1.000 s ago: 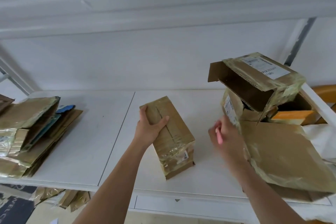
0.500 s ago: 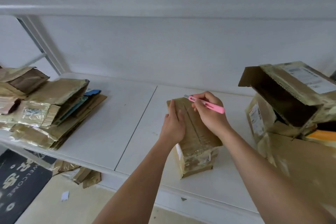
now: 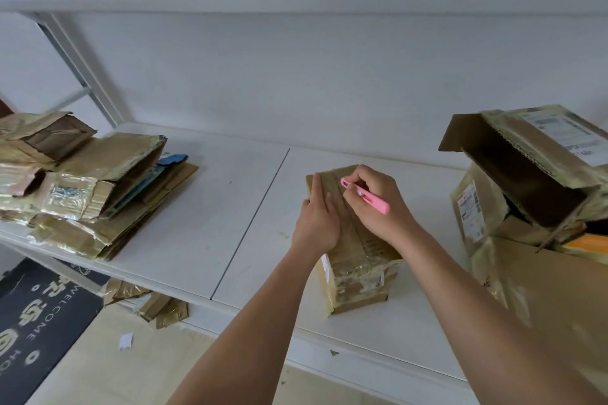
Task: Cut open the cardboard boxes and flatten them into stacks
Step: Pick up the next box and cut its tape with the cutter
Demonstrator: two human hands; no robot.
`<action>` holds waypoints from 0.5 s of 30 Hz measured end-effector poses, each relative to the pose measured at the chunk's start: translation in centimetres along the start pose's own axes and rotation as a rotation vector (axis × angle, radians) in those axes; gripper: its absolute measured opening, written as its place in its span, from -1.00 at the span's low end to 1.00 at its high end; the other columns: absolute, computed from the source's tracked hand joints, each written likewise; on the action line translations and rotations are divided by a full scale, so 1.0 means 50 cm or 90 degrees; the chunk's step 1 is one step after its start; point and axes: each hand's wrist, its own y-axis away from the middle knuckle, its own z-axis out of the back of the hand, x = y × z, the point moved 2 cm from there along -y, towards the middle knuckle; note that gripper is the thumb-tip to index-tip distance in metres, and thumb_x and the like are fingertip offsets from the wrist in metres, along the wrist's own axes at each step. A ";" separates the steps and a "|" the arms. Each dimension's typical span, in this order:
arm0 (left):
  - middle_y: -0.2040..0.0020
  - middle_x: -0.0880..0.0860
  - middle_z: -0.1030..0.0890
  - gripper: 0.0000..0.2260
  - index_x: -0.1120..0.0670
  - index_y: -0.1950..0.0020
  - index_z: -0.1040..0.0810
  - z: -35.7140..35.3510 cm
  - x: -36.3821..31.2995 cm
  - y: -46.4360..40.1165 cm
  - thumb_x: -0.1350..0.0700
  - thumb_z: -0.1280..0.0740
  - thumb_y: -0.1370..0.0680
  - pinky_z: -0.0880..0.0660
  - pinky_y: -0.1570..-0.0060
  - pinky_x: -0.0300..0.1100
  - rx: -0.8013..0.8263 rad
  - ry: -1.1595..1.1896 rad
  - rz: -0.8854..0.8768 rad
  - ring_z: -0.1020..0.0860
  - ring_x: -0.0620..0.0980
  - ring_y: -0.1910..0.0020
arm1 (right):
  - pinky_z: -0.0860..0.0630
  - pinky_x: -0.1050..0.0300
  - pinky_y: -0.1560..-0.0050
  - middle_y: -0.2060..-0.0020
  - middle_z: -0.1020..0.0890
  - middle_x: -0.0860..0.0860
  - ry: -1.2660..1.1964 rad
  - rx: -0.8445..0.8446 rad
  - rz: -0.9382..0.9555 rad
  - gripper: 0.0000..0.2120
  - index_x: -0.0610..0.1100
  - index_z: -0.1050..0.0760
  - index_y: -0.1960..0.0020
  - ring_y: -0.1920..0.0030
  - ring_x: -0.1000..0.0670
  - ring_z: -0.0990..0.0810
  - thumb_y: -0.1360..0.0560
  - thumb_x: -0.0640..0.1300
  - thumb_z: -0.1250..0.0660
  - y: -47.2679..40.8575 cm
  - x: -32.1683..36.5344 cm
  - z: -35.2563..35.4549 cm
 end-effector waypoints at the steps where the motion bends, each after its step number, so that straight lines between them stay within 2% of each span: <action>1: -0.25 0.19 -0.49 -0.51 -0.13 -0.60 0.11 0.000 -0.001 0.001 -0.10 0.07 -0.68 -0.45 -0.18 0.09 -0.001 -0.003 0.001 -0.53 0.16 -0.11 | -0.54 0.12 0.21 0.15 -0.64 -0.08 0.002 0.013 -0.006 -0.95 -0.26 -0.51 0.07 0.17 0.03 -0.60 -0.54 -0.27 -0.30 0.007 0.002 0.005; 4: -0.24 0.19 -0.49 -0.51 -0.14 -0.60 0.12 0.001 -0.004 0.001 -0.09 0.07 -0.68 -0.45 -0.16 0.06 -0.003 -0.015 0.002 -0.53 0.16 -0.10 | -0.49 0.01 0.26 0.22 -0.61 -0.12 0.006 0.061 -0.034 -0.93 -0.22 -0.49 0.15 0.24 -0.09 -0.58 -0.52 -0.26 -0.31 0.035 0.015 0.016; 8: -0.26 0.19 -0.48 -0.52 -0.14 -0.60 0.11 0.002 -0.006 0.001 -0.07 0.08 -0.69 -0.44 -0.17 0.06 -0.014 -0.023 0.008 -0.52 0.18 -0.13 | -0.36 0.12 0.39 0.36 -0.58 -0.05 0.001 0.092 -0.076 -0.83 -0.18 -0.48 0.26 0.38 -0.03 -0.50 -0.52 -0.26 -0.32 0.097 0.040 0.040; 12: -0.22 0.20 -0.49 -0.52 -0.15 -0.60 0.12 0.002 -0.012 0.005 -0.06 0.08 -0.69 -0.47 -0.11 0.03 -0.025 -0.029 0.020 -0.53 0.19 -0.10 | -0.30 0.12 0.43 0.42 -0.51 0.10 -0.051 0.106 -0.088 -0.74 -0.06 -0.41 0.29 0.45 0.06 -0.42 -0.54 -0.27 -0.29 0.189 0.068 0.084; 14: -0.20 0.19 -0.50 -0.51 -0.16 -0.60 0.14 0.002 -0.013 0.008 -0.05 0.07 -0.69 -0.49 -0.10 0.06 -0.025 -0.030 0.024 -0.53 0.18 -0.06 | -0.36 0.16 0.41 0.37 -0.52 0.19 -0.035 0.098 -0.050 -0.72 0.02 -0.37 0.26 0.40 0.10 -0.49 -0.54 -0.27 -0.27 0.228 0.082 0.096; 15: -0.21 0.19 -0.49 -0.51 -0.16 -0.60 0.14 0.002 -0.015 0.009 -0.05 0.06 -0.69 -0.49 -0.11 0.08 -0.026 -0.031 0.026 -0.53 0.18 -0.06 | -0.38 0.25 0.40 0.34 -0.53 0.22 -0.023 0.088 -0.028 -0.74 0.05 -0.37 0.24 0.35 0.11 -0.55 -0.54 -0.24 -0.27 0.242 0.085 0.099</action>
